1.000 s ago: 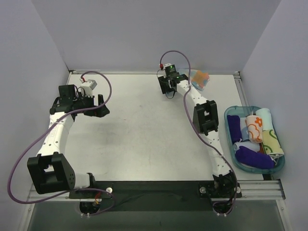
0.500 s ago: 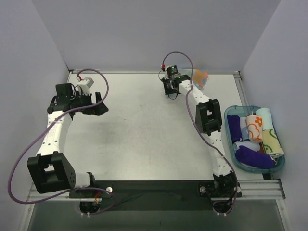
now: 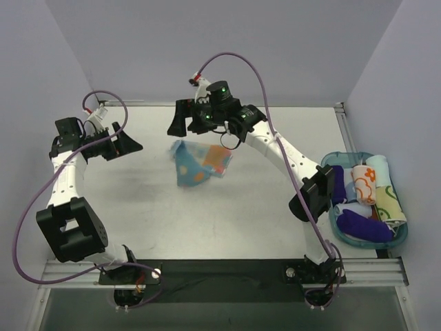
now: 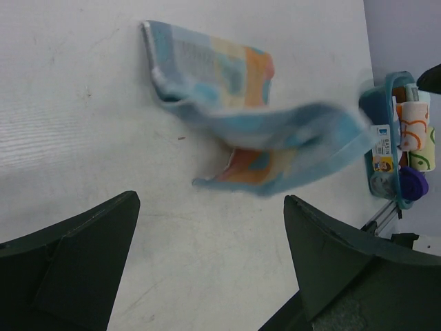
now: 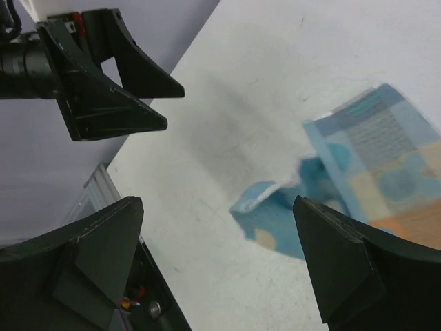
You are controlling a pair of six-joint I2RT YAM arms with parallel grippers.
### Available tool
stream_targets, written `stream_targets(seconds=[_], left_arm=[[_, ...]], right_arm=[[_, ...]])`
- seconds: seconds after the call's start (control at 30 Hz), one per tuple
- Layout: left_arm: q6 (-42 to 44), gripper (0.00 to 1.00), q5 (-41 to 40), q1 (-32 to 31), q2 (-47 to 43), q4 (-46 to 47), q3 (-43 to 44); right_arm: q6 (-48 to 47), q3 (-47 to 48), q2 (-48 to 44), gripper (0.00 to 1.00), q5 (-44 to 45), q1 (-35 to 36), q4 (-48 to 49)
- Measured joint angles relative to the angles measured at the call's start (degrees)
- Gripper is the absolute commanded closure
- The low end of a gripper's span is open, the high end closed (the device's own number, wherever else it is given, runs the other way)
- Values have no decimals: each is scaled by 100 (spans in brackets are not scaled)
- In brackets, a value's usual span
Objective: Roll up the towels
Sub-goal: Move the towel to the center of the board, then flatten the towel
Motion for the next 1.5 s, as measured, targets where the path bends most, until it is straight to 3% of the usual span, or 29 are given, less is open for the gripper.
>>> stream_targets(seconds=[0.1,0.2,0.33,0.5,0.7,0.93,1.17,1.27,1.3,1.37,1.4,1.43,1.5], left_arm=[[46,4,-46,2,-70,-70,2],[160,10,-223,2,-144,-188,2],[424,18,-409,-4,-166,-348,-28],[811,27,-776,-31,-166,-815,-271],[1023,27,-874,199,-166,-1364,-538],[1255,24,-925,479,-120,-1720,-538],[1547,22,-1097,511,-42,-2057,-673],[1687,23,-1163,509,20,-2221,-739],[1725,24,-1180,507,48,-2262,-739],[1810,25,-1237,487,111,-2315,-739],[1849,26,-1274,461,144,-2347,-739],[1891,26,-1329,426,186,-2371,-739],[2017,22,-1467,284,302,-2457,-737]], right_arm=[[-20,-37,70,4,-238,33,-118],[-398,-411,55,12,-210,-280,-212],[-1327,-949,37,34,212,-739,-730],[-2033,-1027,37,45,538,-704,-1355],[-2417,-1342,118,45,789,48,-1521],[-2636,-1427,876,39,1276,977,-1589],[-2789,-1366,1488,39,1639,1266,-1648],[-2813,-1270,1604,48,1838,1259,-1650],[-2820,-1257,1613,64,1886,1257,-1646],[-2857,-1248,1620,80,1971,1231,-1644],[-2876,-1248,1620,94,2006,1213,-1641],[-2885,-1248,1620,100,2015,1193,-1641],[-2870,-1248,1620,100,1993,1121,-1648]])
